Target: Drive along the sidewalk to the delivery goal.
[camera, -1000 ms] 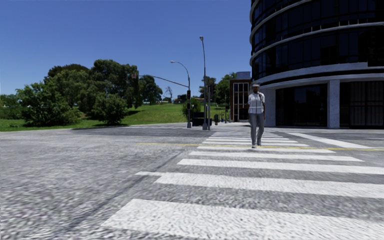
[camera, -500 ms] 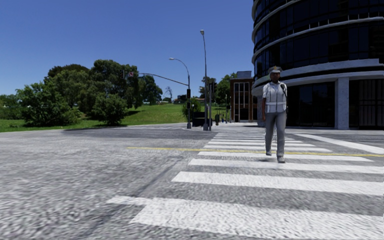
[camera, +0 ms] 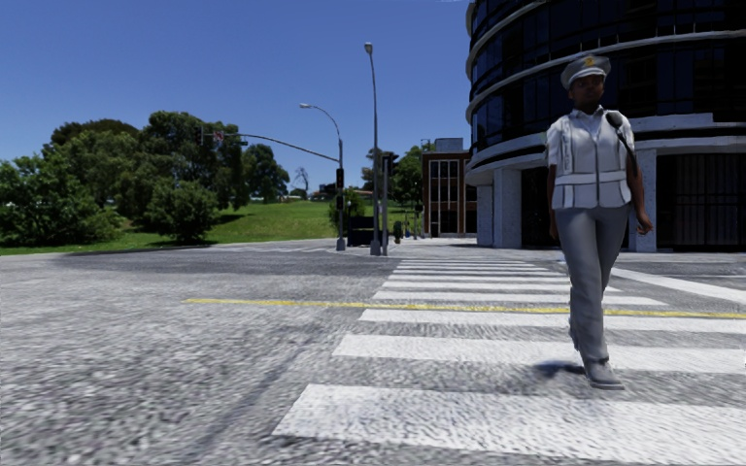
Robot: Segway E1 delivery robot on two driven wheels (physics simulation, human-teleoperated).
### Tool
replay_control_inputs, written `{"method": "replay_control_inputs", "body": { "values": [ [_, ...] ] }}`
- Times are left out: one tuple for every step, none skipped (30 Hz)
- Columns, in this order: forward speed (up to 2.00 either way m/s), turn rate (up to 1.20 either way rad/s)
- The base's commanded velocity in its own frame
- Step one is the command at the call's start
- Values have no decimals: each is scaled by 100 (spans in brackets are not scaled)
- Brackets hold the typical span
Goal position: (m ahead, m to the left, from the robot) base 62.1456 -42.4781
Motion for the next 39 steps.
{"method": "replay_control_inputs", "body": {
  "values": [
    [200,-57],
    [200,-57],
    [200,-57],
    [200,-57],
    [200,-57],
    [200,-57],
    [200,-57],
    [200,-57],
    [200,-57],
    [200,-9],
    [200,0],
    [200,0],
    [200,0],
    [200,0],
    [200,0],
    [200,0],
    [200,0],
    [200,0],
    [200,0],
    [200,0],
    [200,0],
    [200,0],
    [200,0],
    [200,0],
    [200,0],
    [200,0],
    [200,0],
    [200,0],
    [200,0],
    [200,0],
    [200,0],
    [200,0],
    [200,0],
    [200,0],
    [200,0],
    [200,0],
    [200,0],
    [200,0],
    [200,0]
  ]
}}
